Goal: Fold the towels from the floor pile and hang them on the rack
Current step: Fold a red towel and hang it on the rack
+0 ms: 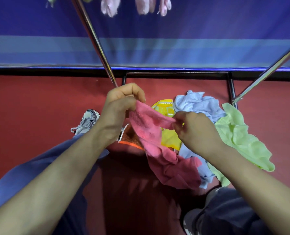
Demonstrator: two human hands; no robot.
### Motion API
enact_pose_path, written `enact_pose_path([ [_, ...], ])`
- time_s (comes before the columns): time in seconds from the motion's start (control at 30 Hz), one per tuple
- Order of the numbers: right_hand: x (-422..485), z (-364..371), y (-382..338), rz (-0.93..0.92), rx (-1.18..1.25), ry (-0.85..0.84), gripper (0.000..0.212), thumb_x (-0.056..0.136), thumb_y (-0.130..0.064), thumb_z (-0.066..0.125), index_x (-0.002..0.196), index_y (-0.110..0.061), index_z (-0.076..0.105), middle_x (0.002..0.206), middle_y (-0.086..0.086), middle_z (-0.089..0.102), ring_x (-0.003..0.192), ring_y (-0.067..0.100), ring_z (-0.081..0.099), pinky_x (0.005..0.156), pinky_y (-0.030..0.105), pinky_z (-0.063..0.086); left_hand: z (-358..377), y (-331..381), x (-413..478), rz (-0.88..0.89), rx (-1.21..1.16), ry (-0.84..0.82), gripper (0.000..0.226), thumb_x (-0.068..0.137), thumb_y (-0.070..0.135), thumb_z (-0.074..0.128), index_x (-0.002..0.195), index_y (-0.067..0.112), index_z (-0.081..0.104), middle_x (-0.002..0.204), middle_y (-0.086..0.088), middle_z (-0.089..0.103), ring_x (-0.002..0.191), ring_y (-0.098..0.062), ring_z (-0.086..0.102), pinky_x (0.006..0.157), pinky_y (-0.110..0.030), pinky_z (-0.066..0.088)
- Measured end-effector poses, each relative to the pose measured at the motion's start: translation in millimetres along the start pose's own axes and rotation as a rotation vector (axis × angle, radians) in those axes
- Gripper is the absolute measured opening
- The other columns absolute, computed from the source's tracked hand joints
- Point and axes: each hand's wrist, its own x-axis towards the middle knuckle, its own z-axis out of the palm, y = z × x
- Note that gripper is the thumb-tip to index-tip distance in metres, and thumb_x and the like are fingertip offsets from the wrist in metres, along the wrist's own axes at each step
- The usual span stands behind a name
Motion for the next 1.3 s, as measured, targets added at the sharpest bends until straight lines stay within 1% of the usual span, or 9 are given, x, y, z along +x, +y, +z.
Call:
enact_pose_path([
  [0.13, 7, -10, 4, 0.013, 0.049, 0.12, 0.025, 0.088, -0.014, 0.058, 0.067, -0.023, 0.049, 0.064, 0.004, 0.054, 0.073, 0.037, 0.059, 0.057, 0.034, 0.032, -3, 2, 2, 0.042, 0.023, 0.092, 0.025, 0.055, 0.005, 0.042, 0.062, 0.019, 0.062, 0.073, -0.016, 0.043, 0.06, -0.02, 0.03, 0.055, -0.037, 0.015],
  [0.27, 9, -29, 2, 0.019, 0.141, 0.246, 0.011, 0.087, -0.015, 0.064, 0.092, -0.02, 0.074, 0.082, 0.003, 0.074, 0.083, 0.026, 0.066, 0.066, 0.035, 0.041, -9, -2, 4, 0.062, 0.04, 0.183, 0.022, 0.057, 0.004, 0.043, 0.066, 0.016, 0.059, 0.07, -0.012, 0.043, 0.052, -0.015, 0.03, 0.049, -0.03, 0.015],
  [0.4, -9, -30, 7, 0.013, 0.34, 0.273, 0.018, 0.086, -0.01, 0.067, 0.101, -0.019, 0.07, 0.079, 0.0, 0.072, 0.071, 0.019, 0.069, 0.076, 0.035, 0.051, -7, -8, -6, 0.093, 0.138, 0.216, 0.019, 0.059, 0.006, 0.043, 0.069, 0.012, 0.058, 0.053, 0.01, 0.045, 0.048, -0.003, 0.033, 0.043, -0.018, 0.024],
  [0.53, -51, -34, 4, -0.068, 0.421, 0.289, 0.029, 0.087, 0.001, 0.06, 0.094, -0.026, 0.052, 0.066, -0.005, 0.063, 0.057, 0.015, 0.064, 0.059, 0.028, 0.043, -2, -5, -32, -0.025, 0.168, 0.188, 0.023, 0.055, 0.01, 0.047, 0.069, 0.014, 0.065, 0.053, 0.011, 0.051, 0.055, -0.004, 0.043, 0.054, -0.018, 0.035],
  [0.67, -92, -69, -9, -0.117, 0.463, 0.306, 0.033, 0.088, 0.006, 0.056, 0.086, -0.026, 0.052, 0.059, 0.0, 0.062, 0.049, 0.018, 0.063, 0.059, 0.033, 0.051, -6, 36, -56, -0.136, 0.243, 0.069, 0.025, 0.06, 0.007, 0.056, 0.073, 0.02, 0.072, 0.064, 0.002, 0.057, 0.067, -0.013, 0.051, 0.065, -0.024, 0.045],
  [0.83, -136, -139, -37, -0.229, 0.314, 0.358, 0.032, 0.087, 0.003, 0.061, 0.086, -0.028, 0.053, 0.062, 0.002, 0.065, 0.049, 0.014, 0.064, 0.06, 0.032, 0.05, -5, 119, -98, 0.057, 0.394, -0.054, 0.021, 0.075, -0.003, 0.058, 0.086, 0.009, 0.071, 0.054, 0.007, 0.059, 0.048, -0.003, 0.051, 0.047, -0.013, 0.041],
  [0.97, -165, -193, -66, -0.276, 0.31, 0.435, 0.027, 0.087, -0.004, 0.07, 0.092, -0.029, 0.061, 0.065, 0.002, 0.067, 0.055, 0.023, 0.065, 0.061, 0.032, 0.053, -4, 176, -128, 0.165, 0.323, 0.036, 0.025, 0.081, -0.01, 0.055, 0.083, 0.01, 0.071, 0.053, 0.01, 0.061, 0.048, 0.0, 0.053, 0.05, -0.012, 0.045],
  [1.13, -194, -247, -105, -0.236, 0.161, 0.484, 0.009, 0.086, -0.007, 0.071, 0.087, -0.016, 0.072, 0.059, -0.005, 0.068, 0.048, 0.009, 0.066, 0.053, 0.015, 0.048, -1, 232, -167, 0.262, 0.421, -0.015, 0.027, 0.081, -0.011, 0.055, 0.074, 0.01, 0.07, 0.061, -0.003, 0.059, 0.052, -0.008, 0.053, 0.05, -0.018, 0.05],
  [1.3, -212, -296, -138, -0.27, 0.748, 0.696, 0.011, 0.093, -0.001, 0.062, 0.084, -0.007, 0.06, 0.055, 0.004, 0.061, 0.04, 0.016, 0.06, 0.043, 0.028, 0.049, 6, 295, -188, 0.53, 0.289, 0.167, 0.028, 0.071, -0.008, 0.054, 0.057, 0.015, 0.063, 0.049, 0.003, 0.052, 0.048, -0.011, 0.047, 0.05, -0.021, 0.038],
])
